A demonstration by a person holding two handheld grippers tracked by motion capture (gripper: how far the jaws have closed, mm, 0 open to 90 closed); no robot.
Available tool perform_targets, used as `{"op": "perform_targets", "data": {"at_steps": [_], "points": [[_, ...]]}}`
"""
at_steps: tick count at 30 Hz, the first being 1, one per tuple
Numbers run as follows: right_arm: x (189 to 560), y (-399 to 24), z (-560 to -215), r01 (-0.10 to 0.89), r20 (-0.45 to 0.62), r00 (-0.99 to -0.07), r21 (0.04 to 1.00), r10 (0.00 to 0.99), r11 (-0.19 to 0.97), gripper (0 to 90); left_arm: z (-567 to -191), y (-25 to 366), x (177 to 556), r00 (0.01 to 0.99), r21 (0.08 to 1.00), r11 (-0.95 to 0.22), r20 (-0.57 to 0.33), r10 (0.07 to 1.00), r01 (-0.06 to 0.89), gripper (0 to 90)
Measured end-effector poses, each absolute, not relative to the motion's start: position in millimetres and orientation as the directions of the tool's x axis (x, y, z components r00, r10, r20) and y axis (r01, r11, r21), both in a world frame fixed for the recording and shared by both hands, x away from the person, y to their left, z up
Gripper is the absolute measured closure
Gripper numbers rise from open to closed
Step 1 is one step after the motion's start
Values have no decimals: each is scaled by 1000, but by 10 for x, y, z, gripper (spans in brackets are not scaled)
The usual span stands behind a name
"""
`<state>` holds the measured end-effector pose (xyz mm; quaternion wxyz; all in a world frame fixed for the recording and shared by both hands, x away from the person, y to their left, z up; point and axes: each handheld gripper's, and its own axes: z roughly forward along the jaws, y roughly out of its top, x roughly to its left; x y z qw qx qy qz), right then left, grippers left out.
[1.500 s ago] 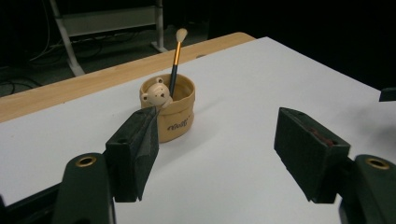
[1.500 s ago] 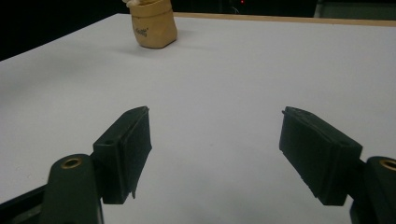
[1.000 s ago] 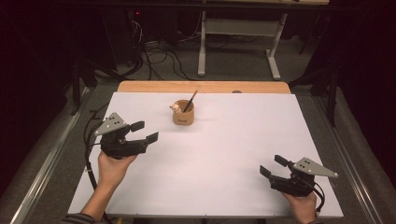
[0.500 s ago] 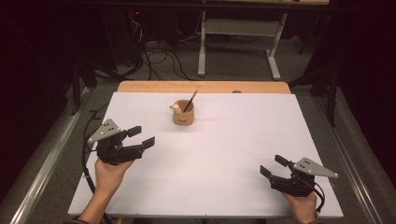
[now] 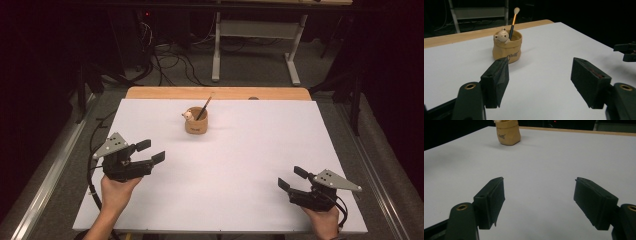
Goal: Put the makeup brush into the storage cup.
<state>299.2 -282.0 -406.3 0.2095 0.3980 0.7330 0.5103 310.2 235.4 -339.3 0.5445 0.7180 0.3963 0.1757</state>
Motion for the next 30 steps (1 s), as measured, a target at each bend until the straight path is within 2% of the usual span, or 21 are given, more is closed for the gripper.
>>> {"op": "perform_targets", "data": {"at_steps": [30], "points": [[2989,-2795,-4065,372,96,-603,912,792,173,264,-3569,2338,3009,615,908,-101,-190,765,407,310]]}}
